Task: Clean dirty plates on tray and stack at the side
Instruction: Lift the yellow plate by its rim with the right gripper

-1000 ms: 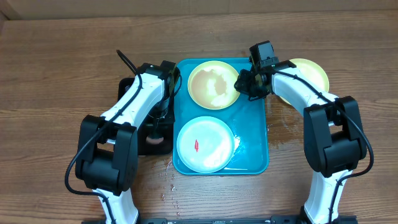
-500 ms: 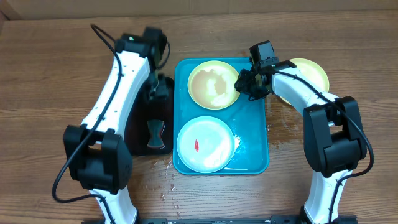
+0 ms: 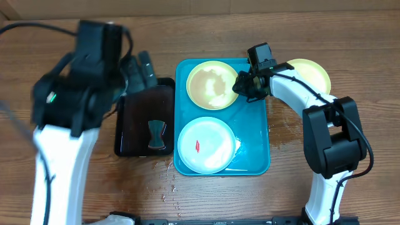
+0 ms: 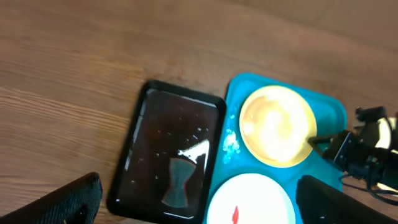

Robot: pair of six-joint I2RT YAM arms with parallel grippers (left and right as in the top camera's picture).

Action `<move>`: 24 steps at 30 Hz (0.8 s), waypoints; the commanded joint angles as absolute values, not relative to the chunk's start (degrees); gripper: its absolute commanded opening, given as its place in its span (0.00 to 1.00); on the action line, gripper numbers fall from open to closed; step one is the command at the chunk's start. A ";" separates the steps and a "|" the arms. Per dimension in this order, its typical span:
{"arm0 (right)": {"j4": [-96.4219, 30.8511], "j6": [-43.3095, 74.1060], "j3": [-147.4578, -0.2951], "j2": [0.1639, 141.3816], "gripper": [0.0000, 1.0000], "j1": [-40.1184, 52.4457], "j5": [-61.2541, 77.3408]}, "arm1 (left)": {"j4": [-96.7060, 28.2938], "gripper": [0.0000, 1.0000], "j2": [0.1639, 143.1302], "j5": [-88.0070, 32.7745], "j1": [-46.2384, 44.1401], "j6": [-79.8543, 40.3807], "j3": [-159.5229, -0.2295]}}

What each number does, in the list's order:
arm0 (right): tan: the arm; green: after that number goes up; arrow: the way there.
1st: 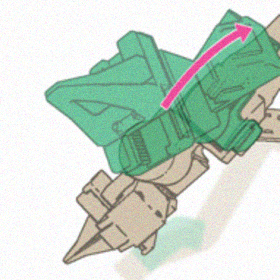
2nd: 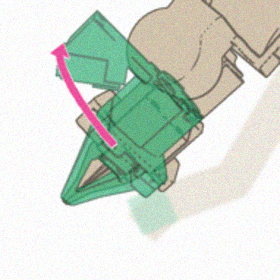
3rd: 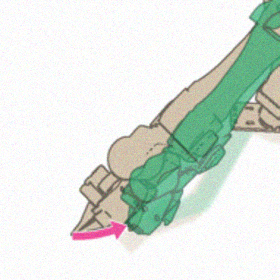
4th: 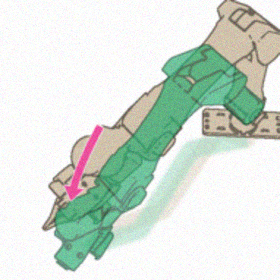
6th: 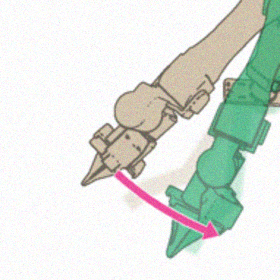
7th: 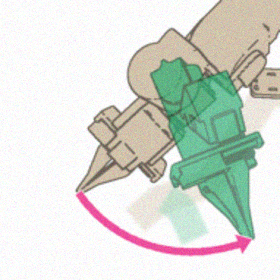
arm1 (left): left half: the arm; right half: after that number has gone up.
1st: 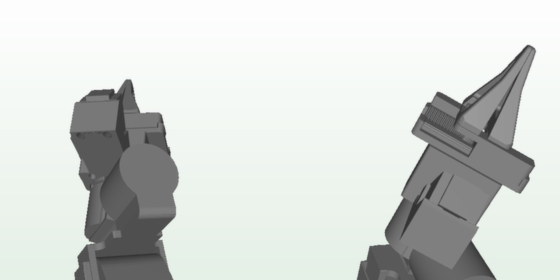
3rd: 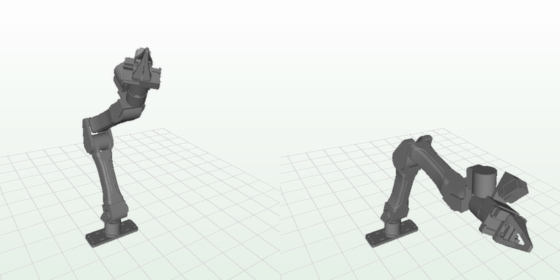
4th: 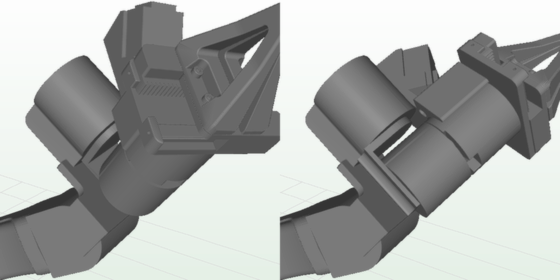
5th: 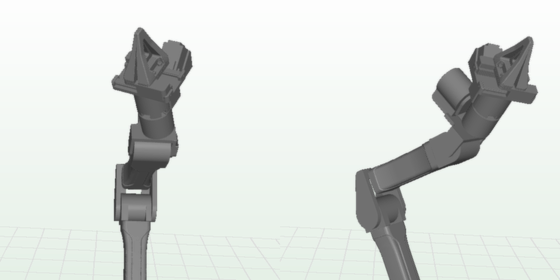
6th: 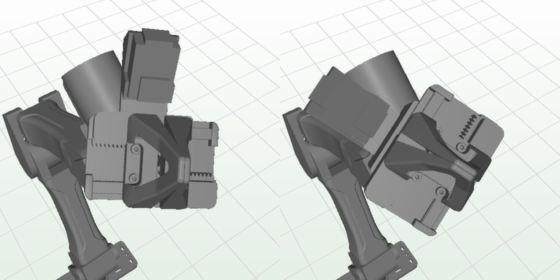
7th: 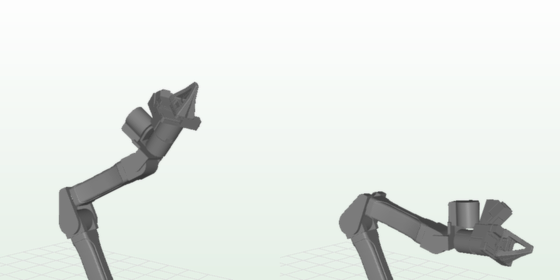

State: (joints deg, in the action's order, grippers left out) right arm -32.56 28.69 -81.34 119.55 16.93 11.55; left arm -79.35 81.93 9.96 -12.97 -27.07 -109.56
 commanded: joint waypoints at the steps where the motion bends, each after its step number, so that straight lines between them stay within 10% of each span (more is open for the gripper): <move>1: -32.97 28.77 -82.11 119.46 0.04 16.58 11.77 | -80.47 1.00 81.32 13.10 -12.71 -27.03 -109.84; 24: -40.07 30.52 -87.90 108.18 0.04 23.86 1.15 | -80.79 1.00 82.50 13.08 -12.78 -27.05 -109.82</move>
